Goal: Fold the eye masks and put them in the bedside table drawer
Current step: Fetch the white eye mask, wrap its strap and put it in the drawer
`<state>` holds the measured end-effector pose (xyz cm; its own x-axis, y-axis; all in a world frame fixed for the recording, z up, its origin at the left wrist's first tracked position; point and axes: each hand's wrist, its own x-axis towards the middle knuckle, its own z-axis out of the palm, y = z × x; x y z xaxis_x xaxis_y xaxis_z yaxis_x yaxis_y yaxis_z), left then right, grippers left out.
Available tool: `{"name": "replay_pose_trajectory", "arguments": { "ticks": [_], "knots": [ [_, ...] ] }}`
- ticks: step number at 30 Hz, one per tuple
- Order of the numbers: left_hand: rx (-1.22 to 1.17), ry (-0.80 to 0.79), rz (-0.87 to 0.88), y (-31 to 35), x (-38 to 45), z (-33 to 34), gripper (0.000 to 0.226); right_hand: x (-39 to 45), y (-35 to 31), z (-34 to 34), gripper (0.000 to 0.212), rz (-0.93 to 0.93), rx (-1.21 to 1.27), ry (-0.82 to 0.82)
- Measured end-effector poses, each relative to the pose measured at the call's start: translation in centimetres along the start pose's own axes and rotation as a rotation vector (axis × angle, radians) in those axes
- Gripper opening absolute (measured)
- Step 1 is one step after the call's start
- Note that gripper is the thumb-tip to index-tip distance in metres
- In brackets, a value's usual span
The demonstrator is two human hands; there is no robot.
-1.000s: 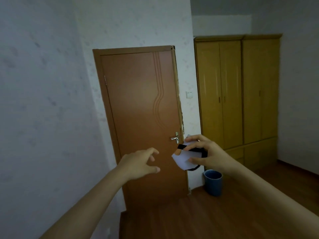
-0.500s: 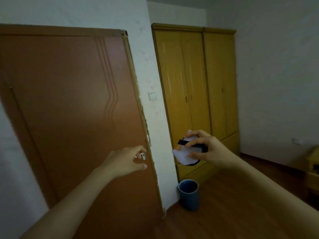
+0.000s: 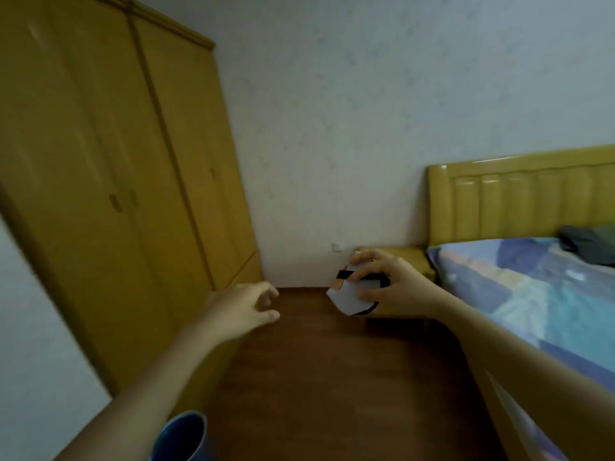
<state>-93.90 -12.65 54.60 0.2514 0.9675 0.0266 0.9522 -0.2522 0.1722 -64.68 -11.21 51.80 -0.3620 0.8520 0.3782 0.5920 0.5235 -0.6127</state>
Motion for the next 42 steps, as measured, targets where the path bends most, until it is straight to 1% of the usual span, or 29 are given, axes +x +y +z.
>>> {"name": "replay_pose_trajectory", "arguments": {
  "ticks": [3,6,13,16,19,23,27,32,37,40,42],
  "knots": [
    [0.022,-0.022,0.125,1.1,9.6,2.0,0.039,3.5,5.4,-1.8,0.024,0.086,-0.062,0.04],
    [-0.002,-0.039,0.209,1.6,18.4,3.5,0.042,8.0,11.0,-3.3,0.027,0.121,-0.089,0.065],
    [0.001,-0.072,0.254,0.8,35.9,5.6,0.04,19.5,22.6,-5.5,0.031,0.219,-0.067,0.074],
    [-0.015,-0.104,0.274,0.3,43.2,7.5,0.039,24.0,27.6,-5.6,0.031,0.258,-0.049,0.051],
    [-0.058,-0.158,0.3,0.1,51.1,10.4,0.038,28.4,33.5,-5.1,0.03,0.29,-0.037,0.007],
    [-0.099,-0.237,0.344,0.7,61.6,14.9,0.037,33.6,41.9,-4.3,0.031,0.401,-0.002,-0.027],
    [-0.071,-0.345,0.383,2.4,70.9,18.8,0.038,37.8,49.3,-4.0,0.03,0.48,0.025,-0.069],
    [-0.077,-0.437,0.419,4.9,81.8,23.5,0.038,41.8,58.1,-4.2,0.03,0.575,0.082,-0.111],
    [-0.196,-0.532,0.404,7.9,91.6,30.0,0.049,45.6,69.2,-3.8,0.029,0.618,0.167,-0.206],
    [-0.304,-0.613,0.323,9.3,96.1,34.5,0.061,48.1,75.8,-2.9,0.026,0.615,0.269,-0.23],
    [-0.365,-0.655,0.262,9.9,99.1,37.6,0.064,49.5,80.3,-1.9,0.023,0.643,0.347,-0.229]
  ]
}}
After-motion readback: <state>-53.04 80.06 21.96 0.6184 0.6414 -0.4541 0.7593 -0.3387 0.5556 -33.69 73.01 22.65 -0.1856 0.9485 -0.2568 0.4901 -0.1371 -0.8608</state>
